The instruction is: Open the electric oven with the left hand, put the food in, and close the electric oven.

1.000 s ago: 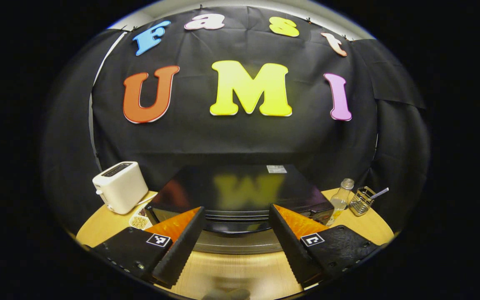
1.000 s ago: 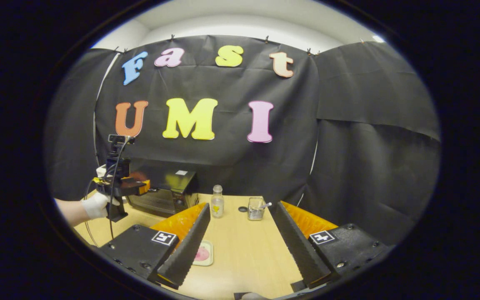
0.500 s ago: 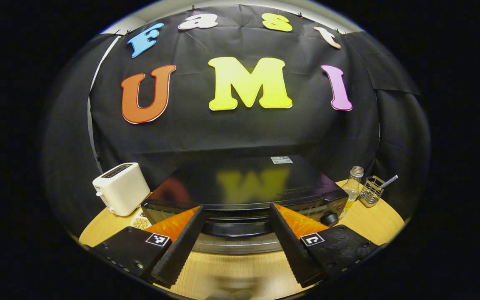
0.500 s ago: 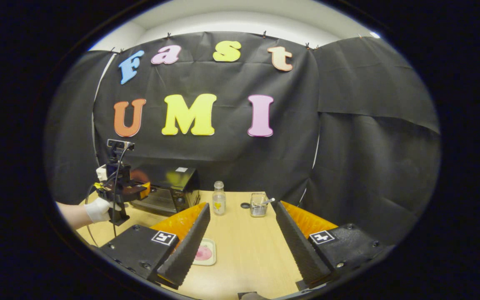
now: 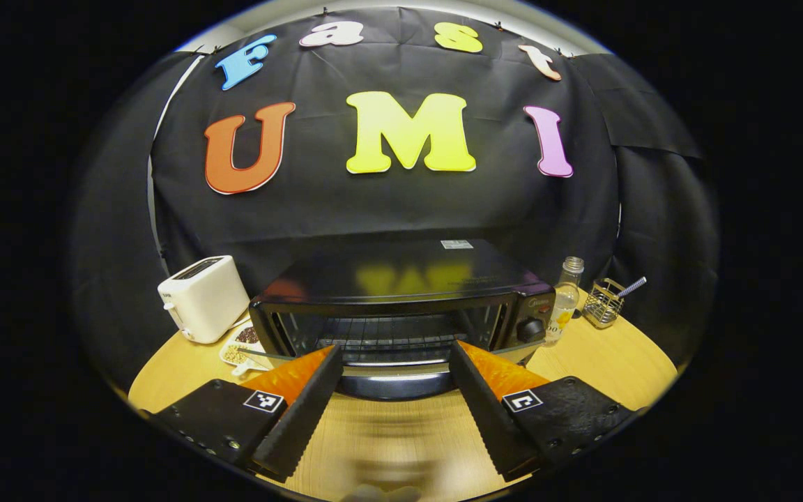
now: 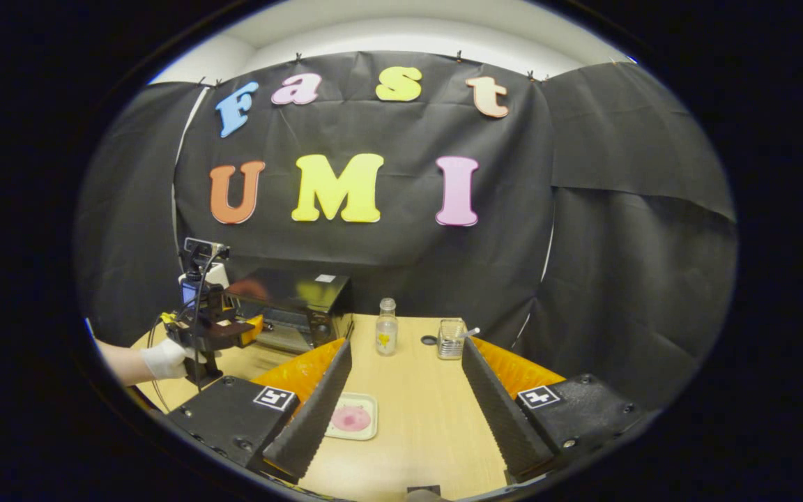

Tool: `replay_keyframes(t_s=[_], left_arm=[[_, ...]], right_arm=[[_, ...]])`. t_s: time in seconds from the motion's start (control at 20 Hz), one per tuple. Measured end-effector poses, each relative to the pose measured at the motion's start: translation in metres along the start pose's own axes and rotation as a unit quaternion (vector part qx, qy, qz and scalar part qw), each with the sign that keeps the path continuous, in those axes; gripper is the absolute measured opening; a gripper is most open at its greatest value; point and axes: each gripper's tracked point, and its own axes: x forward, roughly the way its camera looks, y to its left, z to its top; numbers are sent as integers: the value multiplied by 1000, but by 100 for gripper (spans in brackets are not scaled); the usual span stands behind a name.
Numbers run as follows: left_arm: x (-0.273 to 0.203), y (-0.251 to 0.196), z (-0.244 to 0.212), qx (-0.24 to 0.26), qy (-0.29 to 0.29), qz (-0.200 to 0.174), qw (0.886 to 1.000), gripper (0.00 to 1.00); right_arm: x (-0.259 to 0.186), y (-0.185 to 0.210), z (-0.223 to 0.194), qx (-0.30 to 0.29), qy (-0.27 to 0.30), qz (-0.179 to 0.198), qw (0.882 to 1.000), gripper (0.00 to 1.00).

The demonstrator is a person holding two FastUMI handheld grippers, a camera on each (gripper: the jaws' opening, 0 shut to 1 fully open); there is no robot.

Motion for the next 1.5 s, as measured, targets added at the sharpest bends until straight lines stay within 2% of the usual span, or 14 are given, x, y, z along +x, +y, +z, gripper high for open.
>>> replay_keyframes(t_s=[0.7,0.75,0.8,0.9,0.95,1.0,1.05,1.1,1.5], left_arm=[[-46,-8,-106,-10,98,-2,995,98],[-46,-10,-113,-12,108,-3,994,98],[-48,-11,-120,-14,116,-3,993,98],[-47,-11,-134,-11,131,-3,991,98],[-47,-12,-141,-12,142,-4,990,88],[-46,-11,-149,-14,153,-4,988,87],[-44,-12,-157,-18,165,-4,986,97],[-44,-12,-163,-20,175,-4,984,98],[-45,-10,-164,-16,177,-5,984,100]], right_arm=[[-20,5,-29,-1,24,4,1000,96],[-21,6,-32,-1,25,4,1000,100],[-22,5,-33,-1,27,3,1000,96],[-23,4,-37,-3,32,1,999,96],[-23,4,-40,-4,35,0,999,100],[-24,4,-41,-4,37,-3,999,96],[-24,3,-43,-3,40,-4,999,100],[-25,3,-44,-1,42,-5,999,96],[-29,2,-51,1,46,-10,999,97]])
